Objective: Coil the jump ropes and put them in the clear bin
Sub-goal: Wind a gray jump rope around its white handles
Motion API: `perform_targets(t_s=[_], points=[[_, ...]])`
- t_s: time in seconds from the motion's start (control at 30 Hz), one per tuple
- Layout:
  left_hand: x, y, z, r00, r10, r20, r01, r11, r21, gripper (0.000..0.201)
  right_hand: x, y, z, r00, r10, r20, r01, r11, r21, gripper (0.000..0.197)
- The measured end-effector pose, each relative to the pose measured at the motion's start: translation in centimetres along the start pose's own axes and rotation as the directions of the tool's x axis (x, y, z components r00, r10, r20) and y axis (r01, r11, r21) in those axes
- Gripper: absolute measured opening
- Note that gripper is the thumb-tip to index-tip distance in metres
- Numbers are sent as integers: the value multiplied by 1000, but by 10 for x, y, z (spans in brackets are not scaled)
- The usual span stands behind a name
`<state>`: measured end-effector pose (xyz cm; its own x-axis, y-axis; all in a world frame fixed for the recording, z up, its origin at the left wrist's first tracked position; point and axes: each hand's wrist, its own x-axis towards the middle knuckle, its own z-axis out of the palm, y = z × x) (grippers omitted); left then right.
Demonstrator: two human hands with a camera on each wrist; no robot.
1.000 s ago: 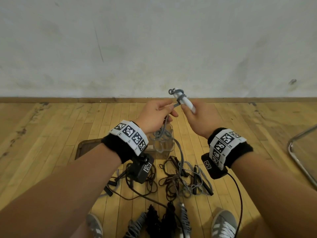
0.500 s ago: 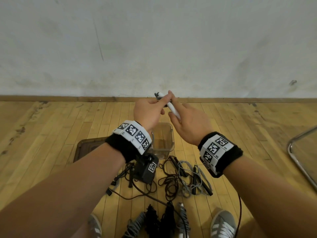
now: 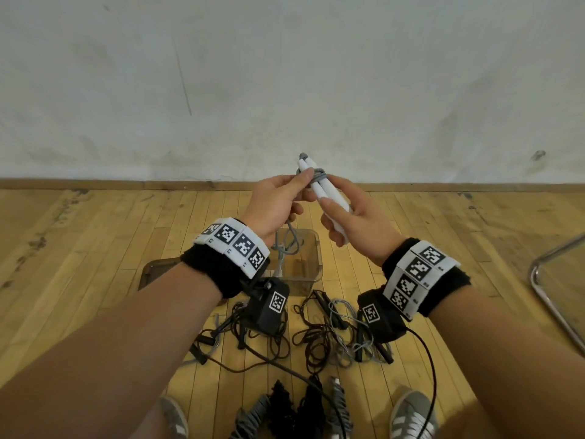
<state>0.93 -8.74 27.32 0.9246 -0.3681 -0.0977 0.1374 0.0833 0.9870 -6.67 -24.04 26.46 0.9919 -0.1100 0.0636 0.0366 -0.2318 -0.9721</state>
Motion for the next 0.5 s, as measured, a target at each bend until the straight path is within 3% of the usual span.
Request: perform_targets(t_s=[0.1, 0.3, 0.37, 0.5], points=[[-1, -1, -2, 999, -39, 18, 37, 995, 97, 33, -1, 1, -1, 997, -52, -57, 45, 993, -112, 38], [-6, -2, -5, 995, -19, 101, -8, 964, 266, 3, 3, 4, -15, 973, -117, -197, 49, 946, -320, 41], [-6, -2, -4, 993, -3, 115, -33, 952, 306, 5, 2, 7, -18, 970, -123, -211, 33, 921, -389, 42], [-5, -1, -1, 997, 4, 81, -19, 984, 179, 11, 0, 7, -18, 965, -160, -210, 15, 827, -562, 45]])
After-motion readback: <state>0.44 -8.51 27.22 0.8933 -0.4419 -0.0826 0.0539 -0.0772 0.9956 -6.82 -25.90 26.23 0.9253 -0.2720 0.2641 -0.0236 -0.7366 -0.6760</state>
